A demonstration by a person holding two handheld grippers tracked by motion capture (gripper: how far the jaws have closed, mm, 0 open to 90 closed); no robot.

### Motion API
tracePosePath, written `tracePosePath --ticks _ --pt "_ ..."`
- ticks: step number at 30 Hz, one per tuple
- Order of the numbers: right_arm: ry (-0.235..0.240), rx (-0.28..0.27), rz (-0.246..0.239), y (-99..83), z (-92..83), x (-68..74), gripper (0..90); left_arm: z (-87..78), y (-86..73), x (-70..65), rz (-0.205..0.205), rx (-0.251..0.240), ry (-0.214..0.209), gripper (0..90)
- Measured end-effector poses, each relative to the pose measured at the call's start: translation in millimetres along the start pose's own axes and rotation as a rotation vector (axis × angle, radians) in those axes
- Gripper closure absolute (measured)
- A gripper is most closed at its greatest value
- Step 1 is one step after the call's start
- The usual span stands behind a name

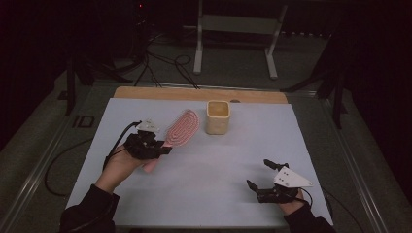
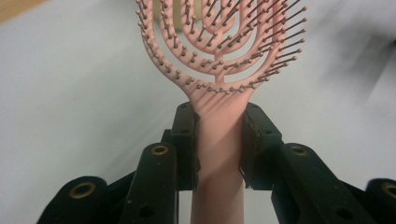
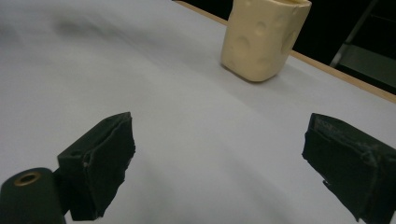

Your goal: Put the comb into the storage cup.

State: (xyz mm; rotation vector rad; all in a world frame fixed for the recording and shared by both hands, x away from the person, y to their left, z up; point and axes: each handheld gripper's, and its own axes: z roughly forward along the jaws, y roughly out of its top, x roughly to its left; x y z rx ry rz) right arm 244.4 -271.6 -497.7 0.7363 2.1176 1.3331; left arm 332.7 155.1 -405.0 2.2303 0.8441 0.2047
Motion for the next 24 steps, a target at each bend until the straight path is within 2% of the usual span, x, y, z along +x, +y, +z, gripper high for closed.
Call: tracePosePath --ticks 6,9,13,19,24 --pt "-0.002 -0.001 0.002 -0.2 -0.4 -0.4 8.6 4.9 17.7 -4.3 0.021 -0.060 -0.007 70.2" --pt "-0.002 -0.003 0.001 -0.1 -0.4 -0.6 8.6 5.7 22.4 -5.3 0.033 -0.075 0.000 70.2" --pt "-0.003 -0.005 0.000 -0.1 -0.7 -1.0 8.6 5.9 31.3 -5.3 0.018 -0.122 -0.002 70.2" --pt "-0.003 -0.003 -0.002 -0.2 -0.3 -0.8 8.6 5.4 47.9 -4.2 0.020 -0.167 0.026 70.2" --pt "-0.006 -0.006 0.002 -0.2 -1.0 -1.4 8.5 6.8 62.5 -4.7 0.014 -0.225 0.046 70.2"
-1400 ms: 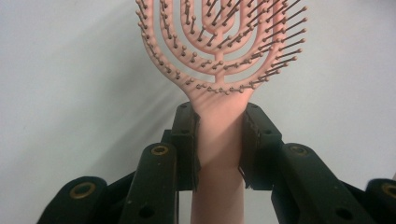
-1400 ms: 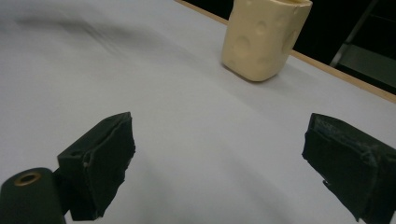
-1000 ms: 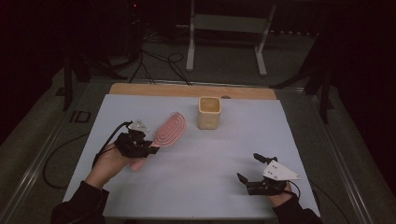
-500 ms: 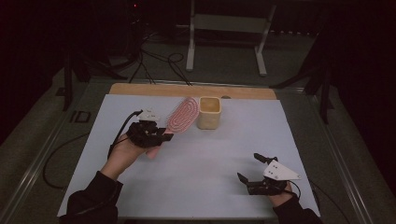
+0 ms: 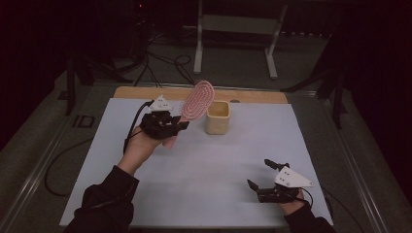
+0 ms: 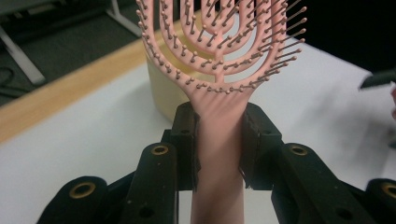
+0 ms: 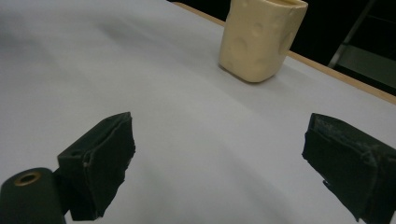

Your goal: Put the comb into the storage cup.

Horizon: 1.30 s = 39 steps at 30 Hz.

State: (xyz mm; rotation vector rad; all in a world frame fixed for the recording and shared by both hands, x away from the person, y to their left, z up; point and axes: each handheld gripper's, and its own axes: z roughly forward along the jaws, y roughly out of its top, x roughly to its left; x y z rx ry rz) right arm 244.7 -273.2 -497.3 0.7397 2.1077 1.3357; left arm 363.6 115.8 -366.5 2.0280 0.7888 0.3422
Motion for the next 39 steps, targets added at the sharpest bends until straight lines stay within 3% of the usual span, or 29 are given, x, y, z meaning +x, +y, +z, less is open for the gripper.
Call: tracePosePath --ticks 8,19,39 --pt "-0.001 -0.003 0.002 0.1 -0.6 -0.3 8.6 14.5 17.0 0.0 -0.011 -0.046 0.014 70.2" --pt "0.002 -0.006 0.003 0.0 -0.8 -0.7 8.5 36.8 38.9 -2.2 -0.019 -0.127 0.073 70.2" --pt "0.003 -0.013 0.012 0.2 -2.6 -1.6 8.5 78.4 66.3 8.9 -0.057 -0.273 -0.013 70.2"
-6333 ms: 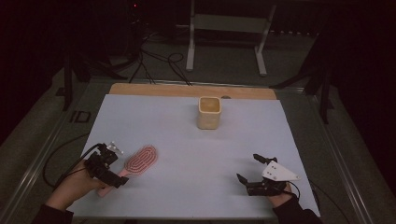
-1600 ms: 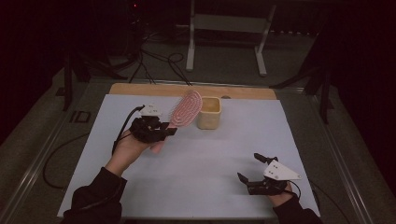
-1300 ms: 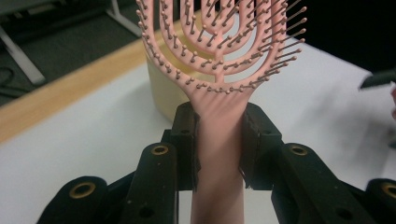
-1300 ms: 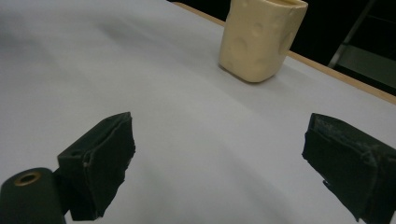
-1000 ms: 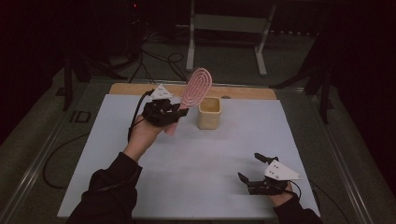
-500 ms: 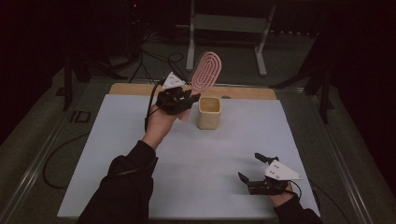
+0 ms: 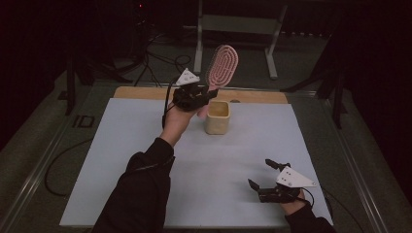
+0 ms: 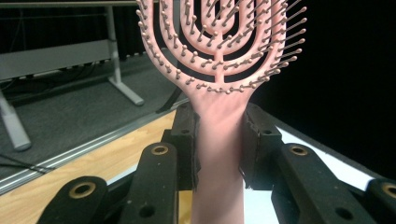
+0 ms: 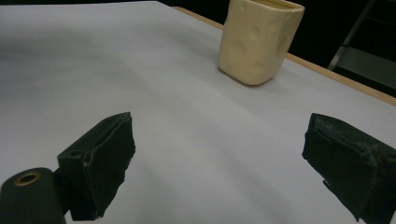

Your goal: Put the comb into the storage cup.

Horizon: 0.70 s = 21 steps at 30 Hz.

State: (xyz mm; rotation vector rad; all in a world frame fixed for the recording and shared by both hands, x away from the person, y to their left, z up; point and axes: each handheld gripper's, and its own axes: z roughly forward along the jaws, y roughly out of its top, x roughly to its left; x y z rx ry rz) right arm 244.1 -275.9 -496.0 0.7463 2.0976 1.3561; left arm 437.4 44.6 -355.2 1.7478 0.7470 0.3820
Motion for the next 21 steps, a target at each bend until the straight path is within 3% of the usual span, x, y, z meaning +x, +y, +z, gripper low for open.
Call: tracePosePath --ticks 10,14,21 --pt "0.000 -0.006 -0.001 0.4 -0.8 -0.7 8.5 17.9 5.2 4.2 -0.018 -0.020 -0.014 70.1" --pt "0.002 -0.009 -0.002 0.5 -1.3 -0.7 8.6 27.5 5.8 5.9 0.001 -0.041 -0.045 70.1" --pt "0.003 -0.013 0.009 -0.3 -2.4 -1.8 8.6 45.4 2.3 9.7 0.012 -0.038 -0.064 70.1"
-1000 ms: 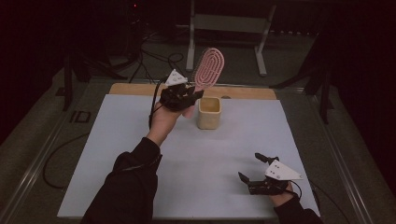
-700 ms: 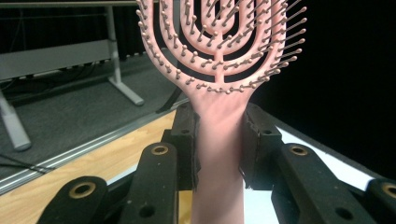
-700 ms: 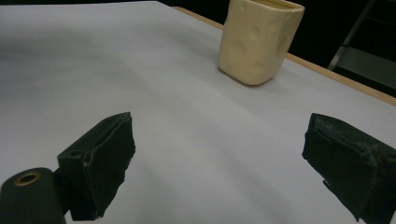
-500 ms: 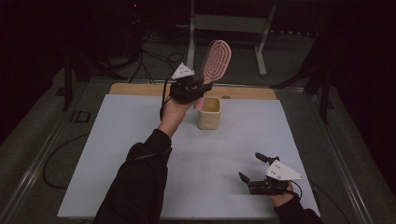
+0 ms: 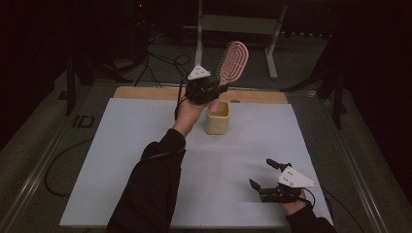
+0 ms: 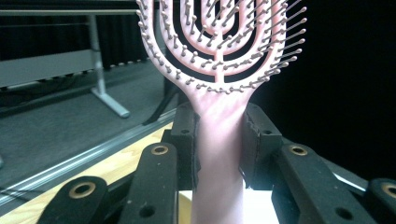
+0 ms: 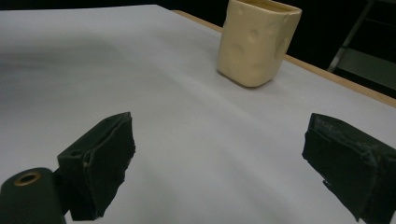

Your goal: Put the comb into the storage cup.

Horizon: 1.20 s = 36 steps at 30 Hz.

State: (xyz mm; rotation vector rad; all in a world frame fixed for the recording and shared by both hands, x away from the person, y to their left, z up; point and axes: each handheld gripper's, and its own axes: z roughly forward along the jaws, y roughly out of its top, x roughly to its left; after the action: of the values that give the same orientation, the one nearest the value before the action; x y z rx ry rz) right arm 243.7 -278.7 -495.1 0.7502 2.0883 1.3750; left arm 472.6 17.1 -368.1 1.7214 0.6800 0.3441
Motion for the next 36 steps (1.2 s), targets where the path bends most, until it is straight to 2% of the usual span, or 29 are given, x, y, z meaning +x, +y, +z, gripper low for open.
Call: tracePosePath --ticks 2,3,8,10,15,19,21,25,32,36 --pt "0.000 0.000 0.000 -0.2 -0.2 -0.4 8.6 1.8 -0.5 0.9 0.008 -0.010 -0.001 70.1" --pt "0.001 0.000 0.001 -0.3 -0.2 -0.4 8.5 5.3 -1.7 4.4 0.012 -0.028 -0.020 70.1" --pt "0.005 -0.002 0.004 -0.2 0.1 -0.1 8.6 11.9 -7.4 9.3 0.027 -0.057 -0.041 70.1" --pt "0.002 -0.003 0.009 -0.3 -0.6 -0.8 8.5 15.7 -10.2 10.8 0.040 -0.063 -0.040 70.1" --pt "0.005 -0.005 0.014 -0.5 -1.1 -1.1 8.6 25.6 -20.5 16.9 0.039 -0.072 -0.045 70.1" --pt "0.008 -0.004 0.014 -0.7 -0.8 -1.3 8.6 30.9 -29.1 19.6 0.046 -0.076 -0.030 70.1" --pt "0.010 -0.007 0.019 -0.9 -0.7 -1.8 8.6 32.7 -32.7 21.2 0.038 -0.082 -0.040 70.2" --pt "0.011 -0.007 0.018 -1.2 -0.6 -1.9 8.6 34.4 -37.3 21.5 0.039 -0.083 -0.031 70.1" --pt "0.014 -0.005 0.019 -1.1 -0.5 -1.3 8.5 36.8 -45.5 20.8 0.059 -0.056 -0.019 70.1" --pt "0.016 -0.002 0.019 -1.2 -0.4 -0.9 8.6 39.4 -51.5 20.6 0.051 -0.036 -0.016 70.1"
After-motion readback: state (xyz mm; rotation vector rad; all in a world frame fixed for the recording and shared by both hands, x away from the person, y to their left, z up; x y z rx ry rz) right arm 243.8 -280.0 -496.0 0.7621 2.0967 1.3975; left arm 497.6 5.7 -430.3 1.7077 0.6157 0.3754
